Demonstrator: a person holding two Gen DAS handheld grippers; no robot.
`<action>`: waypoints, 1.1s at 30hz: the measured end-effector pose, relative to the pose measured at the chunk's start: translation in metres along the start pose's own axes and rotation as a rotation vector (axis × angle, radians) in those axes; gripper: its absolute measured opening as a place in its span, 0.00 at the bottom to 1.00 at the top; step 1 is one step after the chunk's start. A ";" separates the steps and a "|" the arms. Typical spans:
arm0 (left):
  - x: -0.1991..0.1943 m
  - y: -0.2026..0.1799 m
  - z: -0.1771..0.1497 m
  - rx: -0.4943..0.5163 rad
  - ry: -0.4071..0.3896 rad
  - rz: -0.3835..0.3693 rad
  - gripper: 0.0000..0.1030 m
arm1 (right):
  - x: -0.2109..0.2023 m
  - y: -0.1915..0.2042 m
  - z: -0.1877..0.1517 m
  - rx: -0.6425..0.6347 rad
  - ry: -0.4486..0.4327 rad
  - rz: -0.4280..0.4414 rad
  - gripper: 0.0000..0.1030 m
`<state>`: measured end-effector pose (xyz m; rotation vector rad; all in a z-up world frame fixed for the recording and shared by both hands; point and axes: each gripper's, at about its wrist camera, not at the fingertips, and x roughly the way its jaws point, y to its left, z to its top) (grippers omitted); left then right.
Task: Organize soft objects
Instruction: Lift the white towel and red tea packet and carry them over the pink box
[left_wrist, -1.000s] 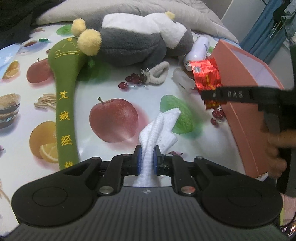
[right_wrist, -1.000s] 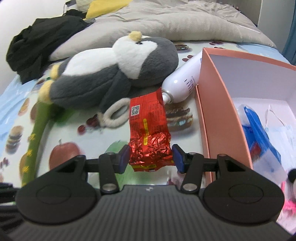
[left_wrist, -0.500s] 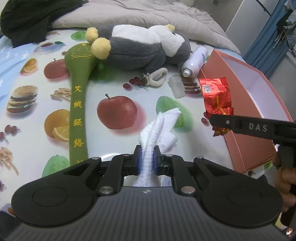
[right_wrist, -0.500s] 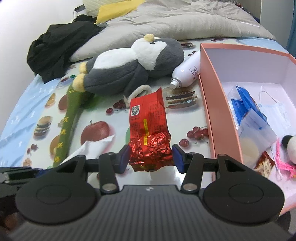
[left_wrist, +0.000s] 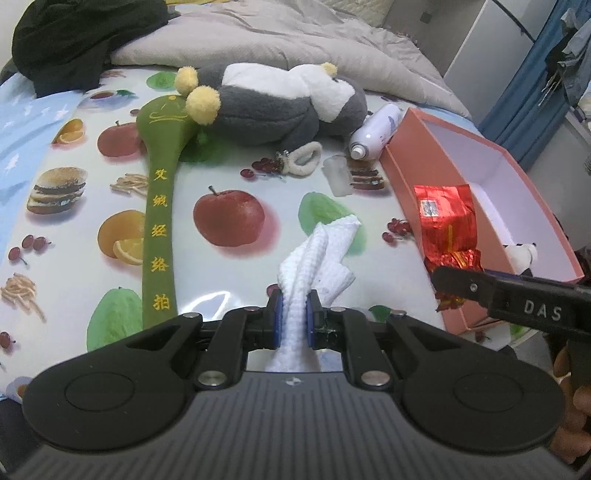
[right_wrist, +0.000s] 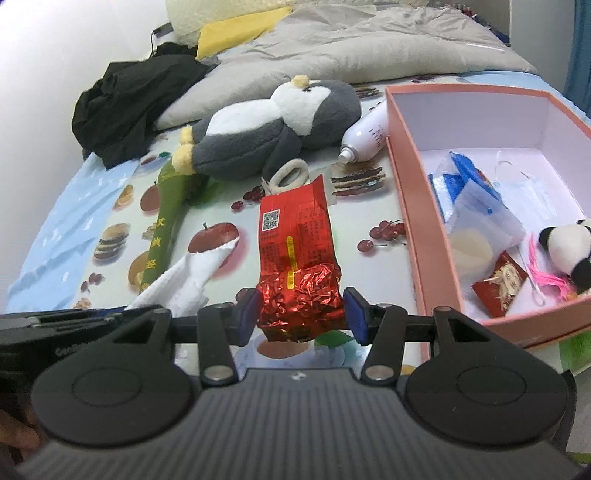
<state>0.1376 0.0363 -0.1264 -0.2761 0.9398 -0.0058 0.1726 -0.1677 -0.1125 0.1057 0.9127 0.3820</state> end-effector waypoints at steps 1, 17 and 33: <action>-0.002 -0.002 0.002 0.002 -0.004 -0.005 0.14 | -0.004 -0.001 0.000 0.003 -0.008 -0.001 0.51; -0.042 -0.072 0.082 0.114 -0.150 -0.114 0.14 | -0.072 -0.028 0.049 0.002 -0.227 -0.037 0.51; -0.015 -0.186 0.159 0.228 -0.147 -0.281 0.14 | -0.101 -0.100 0.098 0.038 -0.315 -0.182 0.51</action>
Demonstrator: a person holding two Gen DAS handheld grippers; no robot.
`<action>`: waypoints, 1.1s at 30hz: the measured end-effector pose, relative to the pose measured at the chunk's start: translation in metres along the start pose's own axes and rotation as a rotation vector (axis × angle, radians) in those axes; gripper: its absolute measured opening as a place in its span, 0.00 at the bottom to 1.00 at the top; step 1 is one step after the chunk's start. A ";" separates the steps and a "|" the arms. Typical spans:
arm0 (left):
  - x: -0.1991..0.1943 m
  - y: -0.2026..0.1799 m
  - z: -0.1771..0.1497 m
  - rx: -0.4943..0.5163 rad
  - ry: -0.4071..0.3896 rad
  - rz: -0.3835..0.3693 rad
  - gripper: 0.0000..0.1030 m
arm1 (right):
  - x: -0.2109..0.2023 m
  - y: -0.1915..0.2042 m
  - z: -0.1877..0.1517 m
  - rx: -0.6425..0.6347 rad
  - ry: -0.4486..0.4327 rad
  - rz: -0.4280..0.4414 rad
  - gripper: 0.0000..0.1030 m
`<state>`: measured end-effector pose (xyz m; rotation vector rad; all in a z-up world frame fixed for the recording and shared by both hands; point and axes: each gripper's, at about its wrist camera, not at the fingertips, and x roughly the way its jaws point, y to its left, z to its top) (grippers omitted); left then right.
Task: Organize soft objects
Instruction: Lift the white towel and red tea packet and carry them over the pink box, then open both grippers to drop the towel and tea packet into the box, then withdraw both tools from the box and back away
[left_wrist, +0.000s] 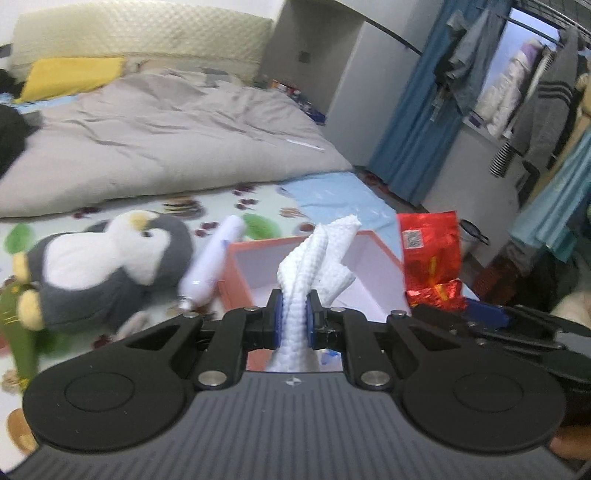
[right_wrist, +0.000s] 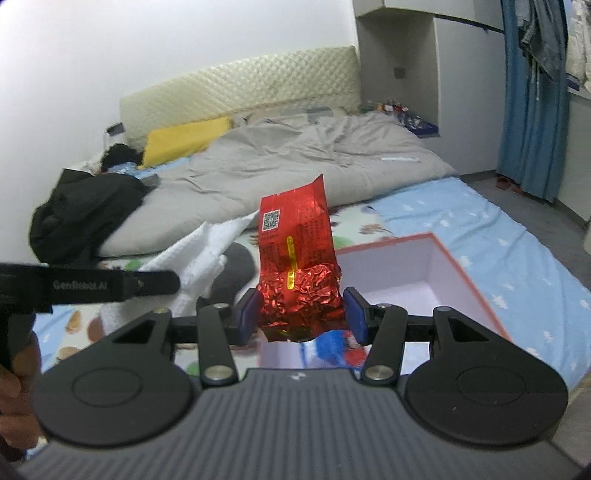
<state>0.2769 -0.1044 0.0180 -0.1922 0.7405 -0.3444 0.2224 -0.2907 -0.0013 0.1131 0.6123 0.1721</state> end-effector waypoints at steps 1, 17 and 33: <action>0.007 -0.004 0.002 0.004 0.008 -0.005 0.14 | 0.004 -0.005 0.000 0.006 0.012 -0.010 0.51; 0.123 -0.034 -0.018 0.074 0.252 -0.009 0.15 | 0.054 -0.066 -0.043 0.121 0.229 -0.068 0.51; 0.115 -0.030 -0.019 0.093 0.229 -0.004 0.42 | 0.050 -0.073 -0.049 0.137 0.234 -0.091 0.62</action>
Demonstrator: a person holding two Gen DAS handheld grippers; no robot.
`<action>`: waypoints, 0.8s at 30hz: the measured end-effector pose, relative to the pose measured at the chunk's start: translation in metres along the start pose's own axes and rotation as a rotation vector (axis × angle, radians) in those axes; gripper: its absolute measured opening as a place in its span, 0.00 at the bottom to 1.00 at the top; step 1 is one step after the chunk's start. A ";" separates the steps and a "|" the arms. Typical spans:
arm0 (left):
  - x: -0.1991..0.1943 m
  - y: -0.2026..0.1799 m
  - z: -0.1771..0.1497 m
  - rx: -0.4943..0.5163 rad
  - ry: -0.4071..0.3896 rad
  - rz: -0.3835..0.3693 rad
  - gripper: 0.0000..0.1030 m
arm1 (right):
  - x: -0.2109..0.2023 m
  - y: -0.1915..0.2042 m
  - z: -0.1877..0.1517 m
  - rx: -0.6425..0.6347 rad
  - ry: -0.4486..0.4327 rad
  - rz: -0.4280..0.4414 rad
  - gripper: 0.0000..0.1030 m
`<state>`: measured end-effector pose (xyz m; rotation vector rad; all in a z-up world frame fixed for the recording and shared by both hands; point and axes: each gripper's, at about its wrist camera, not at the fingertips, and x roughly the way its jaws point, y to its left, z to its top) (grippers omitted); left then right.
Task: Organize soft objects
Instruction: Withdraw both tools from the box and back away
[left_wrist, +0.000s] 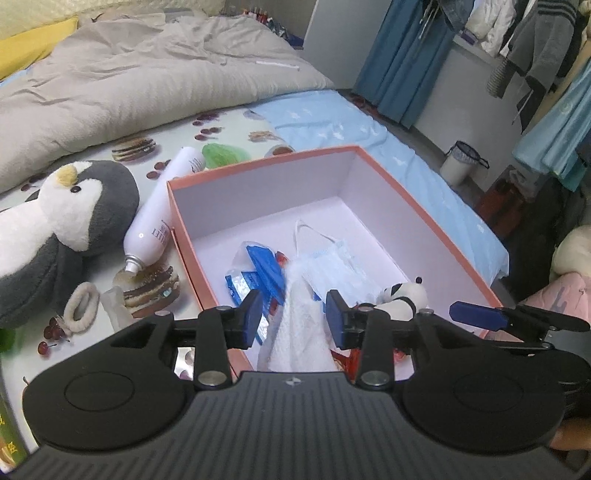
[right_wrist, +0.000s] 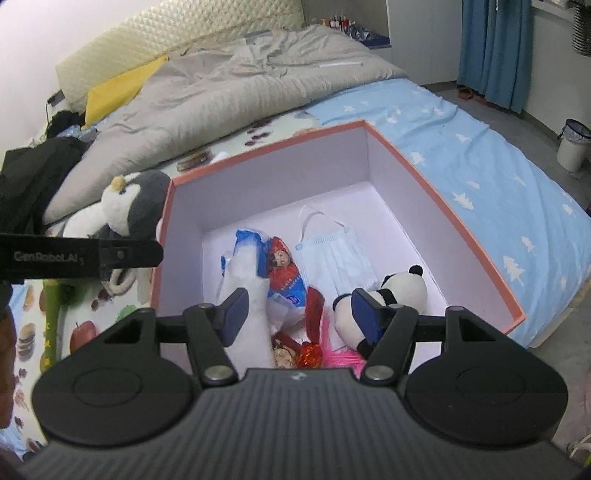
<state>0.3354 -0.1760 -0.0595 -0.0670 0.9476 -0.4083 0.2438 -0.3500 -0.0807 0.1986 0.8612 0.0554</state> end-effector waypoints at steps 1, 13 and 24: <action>-0.004 0.000 0.000 0.002 -0.008 0.002 0.42 | -0.003 0.001 0.000 -0.001 -0.011 0.005 0.62; -0.075 0.004 -0.012 0.055 -0.155 0.012 0.42 | -0.055 0.032 0.006 -0.039 -0.183 0.070 0.62; -0.128 0.028 -0.047 0.015 -0.243 0.049 0.42 | -0.079 0.067 -0.009 -0.097 -0.286 0.108 0.62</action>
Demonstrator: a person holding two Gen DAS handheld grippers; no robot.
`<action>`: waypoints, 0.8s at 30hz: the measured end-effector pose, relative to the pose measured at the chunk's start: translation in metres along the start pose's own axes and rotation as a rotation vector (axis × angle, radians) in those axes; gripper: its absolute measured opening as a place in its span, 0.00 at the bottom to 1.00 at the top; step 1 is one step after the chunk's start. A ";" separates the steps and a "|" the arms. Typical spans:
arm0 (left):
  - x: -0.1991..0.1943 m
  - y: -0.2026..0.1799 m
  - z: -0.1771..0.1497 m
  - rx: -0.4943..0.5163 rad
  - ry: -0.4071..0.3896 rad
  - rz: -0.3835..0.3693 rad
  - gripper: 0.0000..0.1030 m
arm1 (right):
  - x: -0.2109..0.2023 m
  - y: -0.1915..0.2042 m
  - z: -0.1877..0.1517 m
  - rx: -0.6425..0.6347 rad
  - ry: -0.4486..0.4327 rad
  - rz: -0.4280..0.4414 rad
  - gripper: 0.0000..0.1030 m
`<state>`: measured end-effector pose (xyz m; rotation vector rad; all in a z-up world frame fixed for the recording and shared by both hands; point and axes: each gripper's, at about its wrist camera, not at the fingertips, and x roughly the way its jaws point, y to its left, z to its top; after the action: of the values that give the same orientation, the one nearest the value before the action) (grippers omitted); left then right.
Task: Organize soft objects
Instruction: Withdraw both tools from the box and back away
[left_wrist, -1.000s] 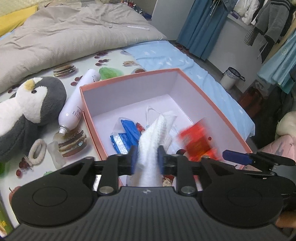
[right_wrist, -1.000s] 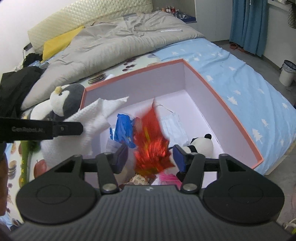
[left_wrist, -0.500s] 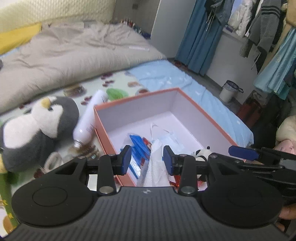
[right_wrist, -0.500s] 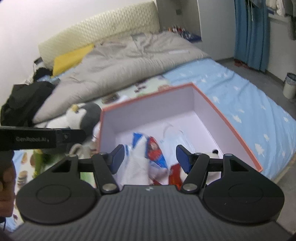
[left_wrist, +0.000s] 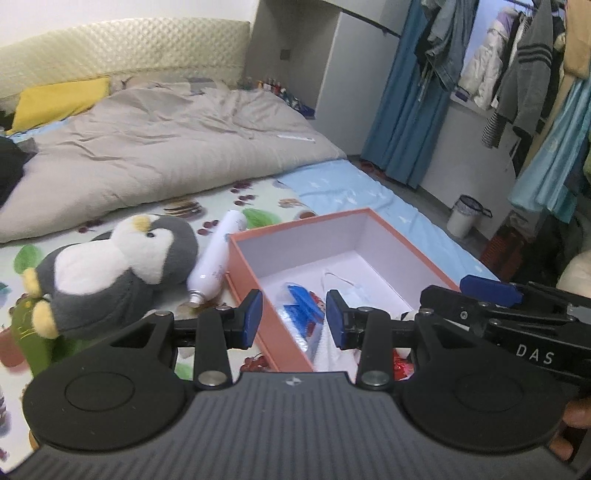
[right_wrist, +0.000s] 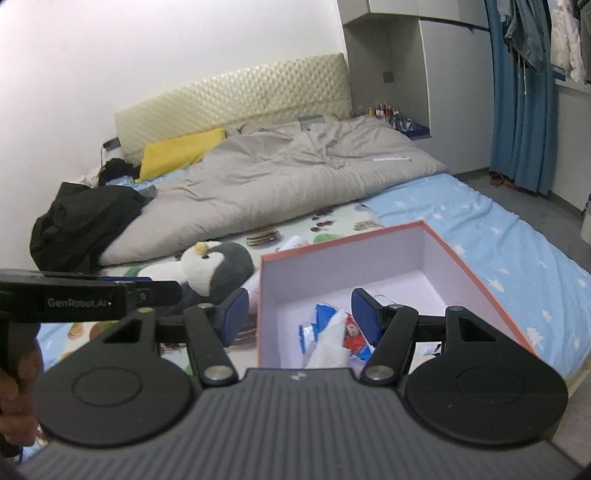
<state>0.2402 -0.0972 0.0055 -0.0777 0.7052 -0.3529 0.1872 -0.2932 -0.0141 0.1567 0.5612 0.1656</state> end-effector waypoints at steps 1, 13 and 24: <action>-0.004 0.003 -0.002 -0.004 -0.005 0.002 0.42 | -0.002 0.004 -0.001 -0.007 -0.005 0.006 0.62; -0.051 0.032 -0.041 -0.049 -0.040 0.073 0.42 | -0.017 0.037 -0.025 -0.036 -0.017 0.078 0.62; -0.076 0.056 -0.080 -0.110 -0.021 0.134 0.42 | -0.017 0.055 -0.050 -0.067 0.022 0.111 0.62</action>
<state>0.1511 -0.0144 -0.0185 -0.1370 0.7051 -0.1848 0.1398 -0.2377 -0.0359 0.1208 0.5686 0.2944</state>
